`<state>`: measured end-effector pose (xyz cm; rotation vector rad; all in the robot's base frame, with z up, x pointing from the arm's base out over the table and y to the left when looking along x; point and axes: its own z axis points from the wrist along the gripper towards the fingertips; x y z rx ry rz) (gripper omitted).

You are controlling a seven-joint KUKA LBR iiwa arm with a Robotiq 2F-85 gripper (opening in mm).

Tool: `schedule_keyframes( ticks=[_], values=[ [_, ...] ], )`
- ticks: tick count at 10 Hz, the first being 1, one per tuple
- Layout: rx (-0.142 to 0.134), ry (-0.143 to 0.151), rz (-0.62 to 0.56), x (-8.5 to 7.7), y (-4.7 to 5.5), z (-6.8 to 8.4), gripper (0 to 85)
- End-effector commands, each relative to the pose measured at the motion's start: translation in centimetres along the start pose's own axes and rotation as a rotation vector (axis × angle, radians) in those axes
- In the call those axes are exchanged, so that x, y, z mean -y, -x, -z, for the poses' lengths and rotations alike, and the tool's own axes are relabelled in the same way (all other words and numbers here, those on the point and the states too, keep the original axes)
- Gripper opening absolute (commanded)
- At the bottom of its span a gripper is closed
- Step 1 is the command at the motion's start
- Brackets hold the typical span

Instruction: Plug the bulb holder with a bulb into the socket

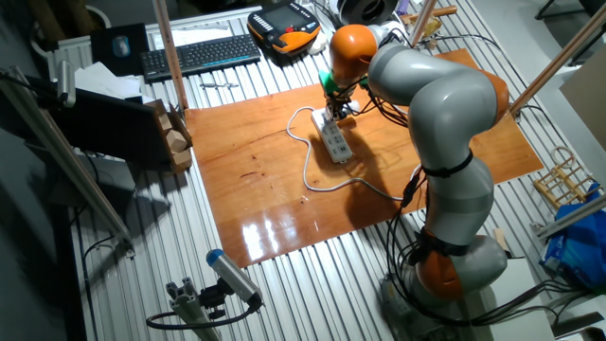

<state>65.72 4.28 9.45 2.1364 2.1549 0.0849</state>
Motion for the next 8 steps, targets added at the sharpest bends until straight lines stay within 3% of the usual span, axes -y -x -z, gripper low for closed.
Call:
schedule_keyframes(
  ticks=[1,8],
  values=[
    [0.0,-0.001,0.0,0.03,0.0,-0.04,0.0],
    [0.015,0.01,0.006,0.08,-0.11,-0.12,0.0]
  ],
)
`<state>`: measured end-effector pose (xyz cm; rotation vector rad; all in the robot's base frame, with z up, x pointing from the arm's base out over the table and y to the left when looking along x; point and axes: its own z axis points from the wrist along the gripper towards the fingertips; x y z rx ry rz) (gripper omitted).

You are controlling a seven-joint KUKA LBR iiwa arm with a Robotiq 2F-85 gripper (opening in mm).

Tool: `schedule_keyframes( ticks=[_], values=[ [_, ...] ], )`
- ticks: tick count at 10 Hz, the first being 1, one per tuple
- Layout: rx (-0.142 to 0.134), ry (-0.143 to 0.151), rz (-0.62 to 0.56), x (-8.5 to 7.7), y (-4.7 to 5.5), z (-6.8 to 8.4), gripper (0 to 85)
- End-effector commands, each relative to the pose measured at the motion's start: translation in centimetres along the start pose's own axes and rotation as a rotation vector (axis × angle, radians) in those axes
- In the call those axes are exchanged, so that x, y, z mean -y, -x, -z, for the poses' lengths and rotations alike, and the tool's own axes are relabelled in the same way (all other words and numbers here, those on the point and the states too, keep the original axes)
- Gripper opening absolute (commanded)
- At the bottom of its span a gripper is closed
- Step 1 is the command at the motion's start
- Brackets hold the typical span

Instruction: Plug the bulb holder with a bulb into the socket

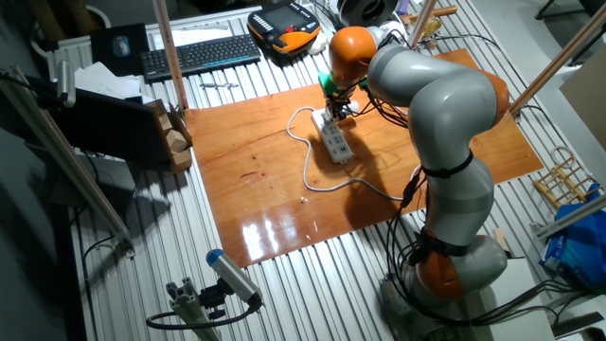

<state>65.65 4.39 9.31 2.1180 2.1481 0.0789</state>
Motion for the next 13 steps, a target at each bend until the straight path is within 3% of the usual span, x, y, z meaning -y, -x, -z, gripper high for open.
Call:
schedule_keyframes(
  ticks=[1,13],
  values=[
    [-0.001,0.0,0.0,-0.01,-0.02,-0.04,0.0],
    [0.011,-0.005,0.025,0.07,-0.17,-0.24,0.0]
  ],
)
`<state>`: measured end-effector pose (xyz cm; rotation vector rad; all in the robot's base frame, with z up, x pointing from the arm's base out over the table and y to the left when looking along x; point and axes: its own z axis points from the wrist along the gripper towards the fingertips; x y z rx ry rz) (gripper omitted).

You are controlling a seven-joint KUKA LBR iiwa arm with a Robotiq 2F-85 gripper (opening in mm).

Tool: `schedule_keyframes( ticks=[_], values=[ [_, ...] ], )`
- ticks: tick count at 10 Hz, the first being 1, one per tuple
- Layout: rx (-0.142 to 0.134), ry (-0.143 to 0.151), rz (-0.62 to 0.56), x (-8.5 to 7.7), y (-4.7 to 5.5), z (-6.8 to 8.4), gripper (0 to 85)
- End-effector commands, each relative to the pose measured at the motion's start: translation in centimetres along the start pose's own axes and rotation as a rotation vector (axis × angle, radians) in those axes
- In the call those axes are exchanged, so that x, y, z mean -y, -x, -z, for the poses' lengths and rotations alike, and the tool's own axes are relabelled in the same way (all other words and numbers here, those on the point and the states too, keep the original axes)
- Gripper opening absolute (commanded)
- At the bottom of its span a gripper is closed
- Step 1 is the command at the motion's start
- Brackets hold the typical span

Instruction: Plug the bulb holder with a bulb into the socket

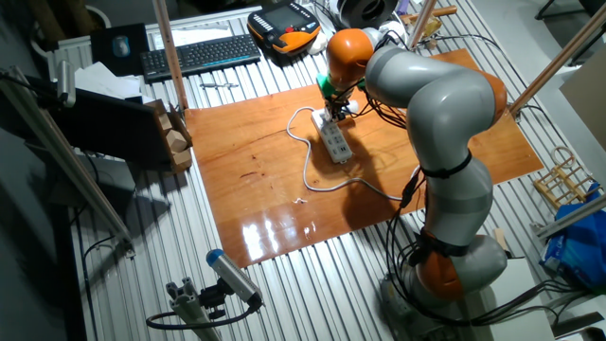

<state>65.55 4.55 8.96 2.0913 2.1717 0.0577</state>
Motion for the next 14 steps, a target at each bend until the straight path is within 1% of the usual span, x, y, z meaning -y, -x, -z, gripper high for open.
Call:
schedule_keyframes(
  ticks=[1,3,7,14],
  values=[
    [-0.001,-0.003,0.002,-0.12,0.04,0.25,0.0],
    [-0.003,-0.009,0.009,-0.19,0.04,0.4,0.0],
    [-0.012,-0.012,0.017,-0.21,0.02,0.34,0.0],
    [-0.009,-0.021,0.034,-0.21,-0.03,0.17,0.0]
  ],
)
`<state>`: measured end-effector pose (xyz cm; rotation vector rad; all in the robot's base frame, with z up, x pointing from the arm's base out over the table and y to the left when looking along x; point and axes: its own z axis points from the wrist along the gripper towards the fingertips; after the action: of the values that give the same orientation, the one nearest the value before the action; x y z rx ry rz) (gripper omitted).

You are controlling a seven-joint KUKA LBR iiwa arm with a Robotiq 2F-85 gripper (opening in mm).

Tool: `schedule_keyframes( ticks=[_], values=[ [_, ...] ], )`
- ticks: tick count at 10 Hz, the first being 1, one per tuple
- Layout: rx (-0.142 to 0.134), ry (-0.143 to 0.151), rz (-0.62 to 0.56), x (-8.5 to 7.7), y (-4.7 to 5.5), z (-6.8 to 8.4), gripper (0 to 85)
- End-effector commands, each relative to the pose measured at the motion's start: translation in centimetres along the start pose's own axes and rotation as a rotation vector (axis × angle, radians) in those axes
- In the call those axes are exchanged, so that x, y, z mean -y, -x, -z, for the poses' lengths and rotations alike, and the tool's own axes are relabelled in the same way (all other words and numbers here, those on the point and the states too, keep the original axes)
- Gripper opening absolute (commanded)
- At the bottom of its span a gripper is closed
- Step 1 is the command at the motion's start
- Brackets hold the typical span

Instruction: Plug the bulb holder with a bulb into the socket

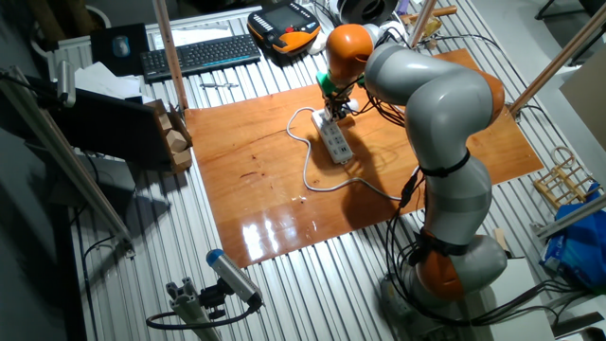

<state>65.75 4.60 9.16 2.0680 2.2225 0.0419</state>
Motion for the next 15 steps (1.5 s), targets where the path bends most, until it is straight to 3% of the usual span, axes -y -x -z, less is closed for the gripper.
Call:
schedule_keyframes(
  ticks=[1,8,15],
  values=[
    [0.0,0.0,0.0,0.02,0.0,-0.03,0.0],
    [-0.007,-0.017,0.004,0.06,0.32,0.95,0.0],
    [-0.001,-0.01,-0.02,0.13,0.15,0.11,0.0]
  ],
)
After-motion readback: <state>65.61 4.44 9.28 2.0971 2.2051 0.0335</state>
